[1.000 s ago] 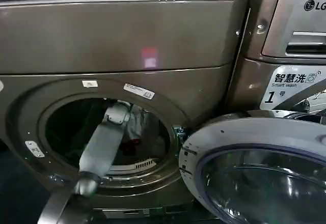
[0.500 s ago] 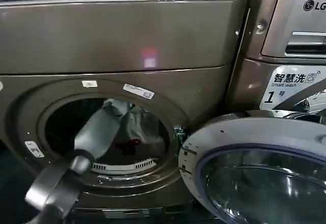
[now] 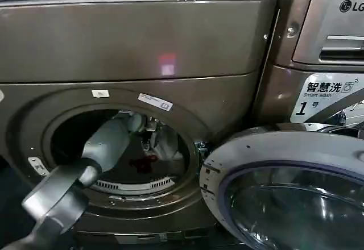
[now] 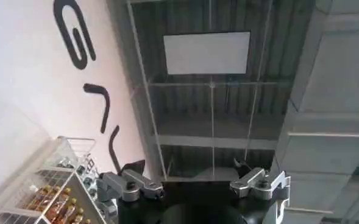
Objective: Grasp the clothes from the dryer.
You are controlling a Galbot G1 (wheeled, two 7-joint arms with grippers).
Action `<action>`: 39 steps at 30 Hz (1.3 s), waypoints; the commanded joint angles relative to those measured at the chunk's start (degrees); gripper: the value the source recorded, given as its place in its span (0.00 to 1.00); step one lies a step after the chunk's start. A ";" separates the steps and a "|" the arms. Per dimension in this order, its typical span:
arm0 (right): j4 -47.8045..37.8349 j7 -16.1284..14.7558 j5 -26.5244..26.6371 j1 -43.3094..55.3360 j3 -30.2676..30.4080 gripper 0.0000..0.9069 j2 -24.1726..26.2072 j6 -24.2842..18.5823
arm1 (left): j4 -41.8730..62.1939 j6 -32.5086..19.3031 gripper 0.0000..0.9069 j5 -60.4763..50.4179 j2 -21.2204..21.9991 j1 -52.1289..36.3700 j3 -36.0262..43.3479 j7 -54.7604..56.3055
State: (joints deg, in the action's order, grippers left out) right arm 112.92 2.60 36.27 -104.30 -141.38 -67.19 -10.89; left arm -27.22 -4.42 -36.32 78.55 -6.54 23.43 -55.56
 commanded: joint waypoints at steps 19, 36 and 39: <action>0.82 -0.20 -0.19 0.42 1.30 1.00 -0.27 -0.07 | 2.25 -3.09 1.00 -1.28 -0.51 -0.25 6.16 -7.47; 0.78 -0.29 -0.20 0.10 1.14 1.00 -0.83 -0.60 | 2.46 -3.14 1.00 -1.58 -2.19 2.31 5.52 -5.32; 0.99 -0.33 -0.23 0.23 1.32 1.00 -1.02 -0.61 | 2.32 -3.04 1.00 -1.85 -2.37 2.78 4.94 -5.10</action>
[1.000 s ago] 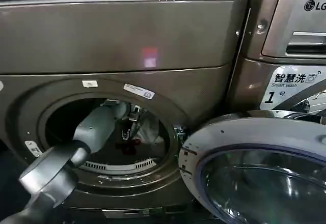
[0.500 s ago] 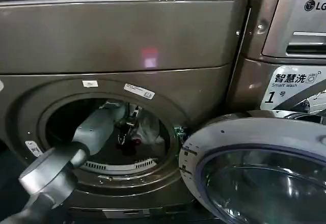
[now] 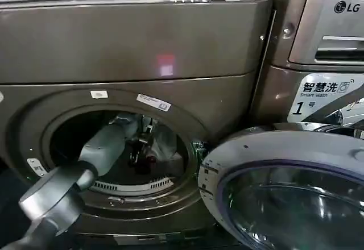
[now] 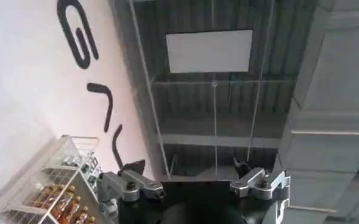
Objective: Grasp the clothes from the dryer.
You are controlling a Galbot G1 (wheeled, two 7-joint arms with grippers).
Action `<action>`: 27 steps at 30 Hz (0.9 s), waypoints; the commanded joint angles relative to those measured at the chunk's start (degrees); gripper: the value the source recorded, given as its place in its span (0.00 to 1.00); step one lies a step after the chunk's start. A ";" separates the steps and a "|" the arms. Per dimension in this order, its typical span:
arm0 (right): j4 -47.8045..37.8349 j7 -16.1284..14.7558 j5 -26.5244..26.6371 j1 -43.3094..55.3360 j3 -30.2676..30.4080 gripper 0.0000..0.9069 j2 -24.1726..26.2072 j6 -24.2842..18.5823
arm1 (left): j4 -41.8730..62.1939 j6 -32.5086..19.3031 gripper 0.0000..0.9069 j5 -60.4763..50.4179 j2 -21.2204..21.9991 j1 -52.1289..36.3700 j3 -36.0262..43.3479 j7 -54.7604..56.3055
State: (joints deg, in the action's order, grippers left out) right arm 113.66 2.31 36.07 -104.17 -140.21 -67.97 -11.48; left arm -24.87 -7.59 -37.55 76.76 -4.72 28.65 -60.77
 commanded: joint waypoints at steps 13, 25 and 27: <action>0.36 -0.12 -0.16 0.35 0.57 1.00 -0.34 -0.01 | 0.05 0.33 0.00 1.79 -0.51 1.03 -1.00 1.73; 0.26 -0.09 -0.15 0.21 0.39 1.00 -0.31 -0.02 | -0.08 -0.05 0.00 2.37 -0.72 0.94 -1.11 1.93; 0.28 -0.09 -0.14 0.19 0.38 1.00 -0.31 -0.17 | -0.09 -0.02 0.00 2.36 -0.74 0.93 -1.12 1.94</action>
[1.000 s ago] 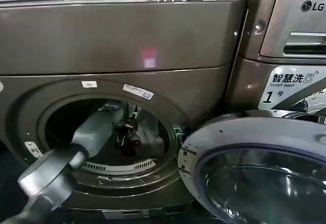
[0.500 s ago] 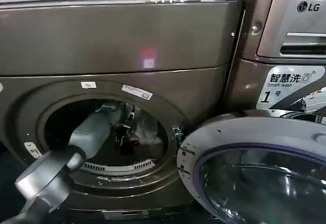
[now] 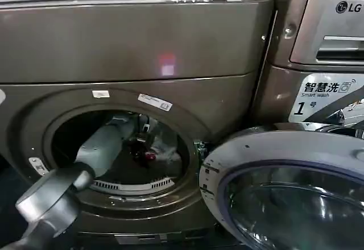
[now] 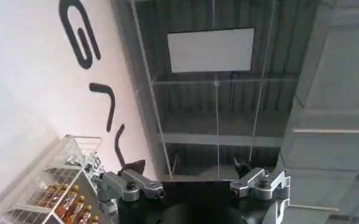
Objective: Grasp the clothes from the dryer.
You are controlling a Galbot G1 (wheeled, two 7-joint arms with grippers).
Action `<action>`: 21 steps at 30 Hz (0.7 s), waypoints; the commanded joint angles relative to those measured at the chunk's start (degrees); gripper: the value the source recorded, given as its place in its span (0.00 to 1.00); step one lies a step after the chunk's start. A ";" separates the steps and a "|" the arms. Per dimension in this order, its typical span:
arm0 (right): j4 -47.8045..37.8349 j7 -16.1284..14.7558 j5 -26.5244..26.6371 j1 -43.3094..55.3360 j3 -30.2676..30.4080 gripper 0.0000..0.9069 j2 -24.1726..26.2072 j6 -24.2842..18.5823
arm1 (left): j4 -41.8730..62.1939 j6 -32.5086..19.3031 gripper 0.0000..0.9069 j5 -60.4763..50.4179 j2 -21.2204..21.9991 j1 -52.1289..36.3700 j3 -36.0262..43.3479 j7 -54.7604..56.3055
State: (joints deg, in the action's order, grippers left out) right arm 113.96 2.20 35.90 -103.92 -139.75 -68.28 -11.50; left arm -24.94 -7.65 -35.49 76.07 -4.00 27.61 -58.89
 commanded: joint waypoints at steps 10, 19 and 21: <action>-0.03 0.07 0.00 0.07 0.01 1.00 0.07 -0.17 | 0.10 0.25 0.00 0.32 0.03 0.00 -0.09 0.00; -0.09 0.09 -0.21 -0.06 -0.22 1.00 0.32 -0.47 | 0.19 0.53 0.00 1.54 0.27 -0.04 -0.37 2.32; -0.14 0.08 -0.41 -0.09 -0.27 1.00 0.32 -0.51 | 0.02 0.71 0.00 2.84 0.19 0.26 -0.50 5.24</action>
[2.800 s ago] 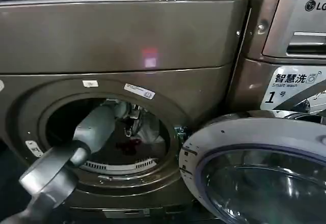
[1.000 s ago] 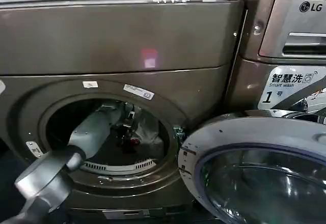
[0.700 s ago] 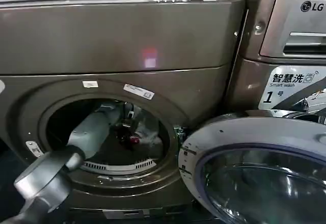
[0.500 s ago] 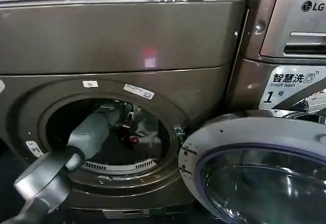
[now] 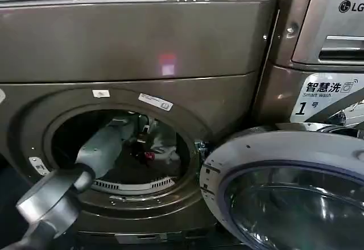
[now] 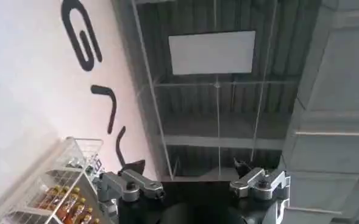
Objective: Grasp the clothes from the dryer.
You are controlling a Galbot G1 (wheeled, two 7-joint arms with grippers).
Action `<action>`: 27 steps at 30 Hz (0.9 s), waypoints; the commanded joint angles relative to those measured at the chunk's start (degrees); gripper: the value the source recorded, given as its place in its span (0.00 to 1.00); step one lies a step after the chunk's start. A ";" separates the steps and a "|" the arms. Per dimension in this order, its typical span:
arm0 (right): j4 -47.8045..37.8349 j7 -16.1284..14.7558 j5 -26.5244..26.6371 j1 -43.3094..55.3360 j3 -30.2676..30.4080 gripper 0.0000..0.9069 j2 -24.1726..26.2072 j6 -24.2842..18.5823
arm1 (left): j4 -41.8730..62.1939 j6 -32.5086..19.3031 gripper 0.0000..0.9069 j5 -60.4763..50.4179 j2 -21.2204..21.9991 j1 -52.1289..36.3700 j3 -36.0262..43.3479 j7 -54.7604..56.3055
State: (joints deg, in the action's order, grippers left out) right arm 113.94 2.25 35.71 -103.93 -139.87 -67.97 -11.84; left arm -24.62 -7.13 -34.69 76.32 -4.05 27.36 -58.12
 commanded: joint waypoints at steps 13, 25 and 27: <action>-0.56 0.00 -1.31 -0.20 -0.04 1.00 0.27 -0.29 | -5.10 8.38 0.00 18.42 0.16 4.19 -9.15 26.34; -1.74 0.07 -2.49 0.06 0.45 1.00 0.46 -1.18 | -14.26 20.81 0.00 42.52 1.96 10.36 -22.88 52.45; -1.59 0.15 -2.52 0.28 0.63 1.00 0.45 -1.16 | -16.82 22.49 0.00 49.42 2.27 11.44 -24.56 58.51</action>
State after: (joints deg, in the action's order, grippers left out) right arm 112.54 2.30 33.63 -103.89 -139.42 -67.49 -12.79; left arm -32.46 6.17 -9.77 77.58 3.22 13.26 -24.54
